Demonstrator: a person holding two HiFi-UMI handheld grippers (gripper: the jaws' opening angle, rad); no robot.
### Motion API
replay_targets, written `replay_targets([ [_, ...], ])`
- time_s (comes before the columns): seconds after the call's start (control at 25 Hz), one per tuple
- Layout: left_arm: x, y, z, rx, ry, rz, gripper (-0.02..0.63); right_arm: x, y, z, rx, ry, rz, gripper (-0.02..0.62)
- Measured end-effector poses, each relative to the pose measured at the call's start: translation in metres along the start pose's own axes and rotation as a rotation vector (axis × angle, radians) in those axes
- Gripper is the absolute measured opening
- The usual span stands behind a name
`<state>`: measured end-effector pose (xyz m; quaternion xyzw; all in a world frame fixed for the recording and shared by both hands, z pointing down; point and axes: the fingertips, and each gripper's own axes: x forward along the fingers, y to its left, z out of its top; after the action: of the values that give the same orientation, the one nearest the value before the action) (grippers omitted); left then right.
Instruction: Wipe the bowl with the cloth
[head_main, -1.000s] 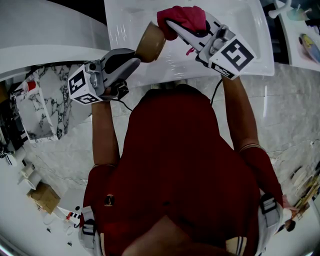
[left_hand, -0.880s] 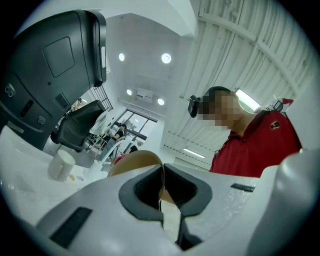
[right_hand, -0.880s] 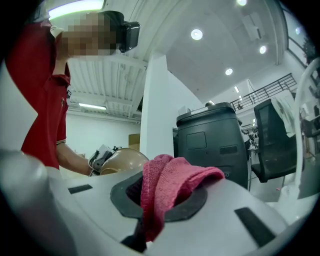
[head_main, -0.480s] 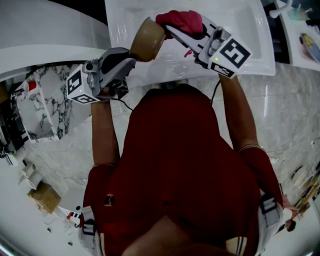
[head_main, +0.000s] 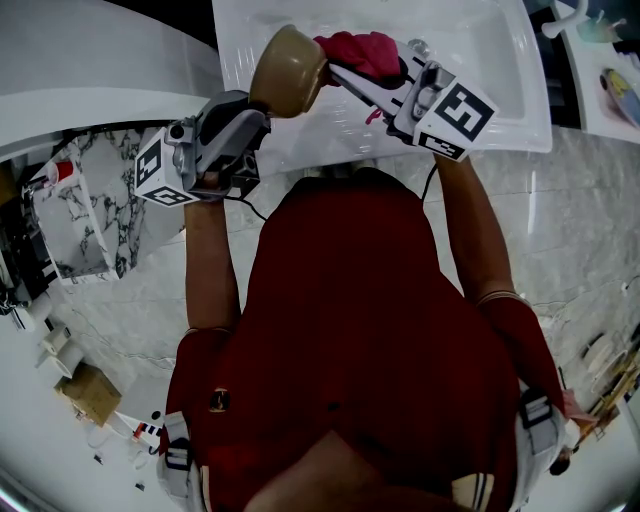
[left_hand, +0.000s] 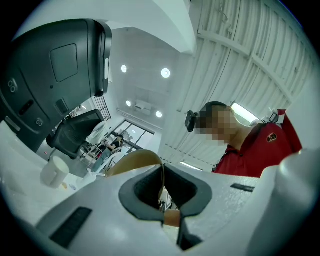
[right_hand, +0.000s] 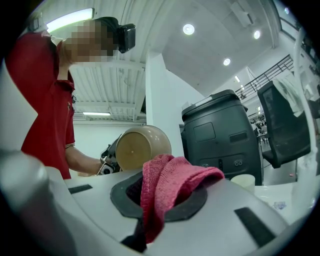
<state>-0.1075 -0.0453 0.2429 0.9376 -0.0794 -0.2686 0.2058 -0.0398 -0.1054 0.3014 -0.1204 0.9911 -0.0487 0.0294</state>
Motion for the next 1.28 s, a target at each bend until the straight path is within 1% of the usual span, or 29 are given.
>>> replay_targets([
  [0.16, 0.001, 0.003, 0.005, -0.002, -0.025, 0.014, 0.020, 0.003, 0.002, -0.004, 0.013, 0.004, 0.001, 0.029],
  [0.36, 0.007, 0.008, 0.005, 0.011, -0.058, 0.058, 0.020, 0.002, 0.004, -0.012, 0.031, 0.011, -0.005, 0.029],
  [0.56, 0.010, 0.019, 0.008, 0.033, -0.099, 0.142, 0.020, 0.006, 0.009, -0.020, 0.040, 0.028, 0.001, 0.029],
  [0.88, 0.005, 0.039, 0.010, 0.063, -0.126, 0.280, 0.020, 0.019, 0.029, -0.024, 0.014, 0.062, 0.044, 0.029],
  [1.08, 0.003, 0.050, 0.004, 0.077, -0.108, 0.364, 0.020, 0.024, 0.043, -0.020, -0.032, 0.077, 0.073, 0.029],
  [1.28, 0.001, 0.059, -0.007, 0.090, -0.046, 0.425, 0.020, 0.028, 0.051, -0.010, -0.099, 0.071, 0.081, 0.029],
])
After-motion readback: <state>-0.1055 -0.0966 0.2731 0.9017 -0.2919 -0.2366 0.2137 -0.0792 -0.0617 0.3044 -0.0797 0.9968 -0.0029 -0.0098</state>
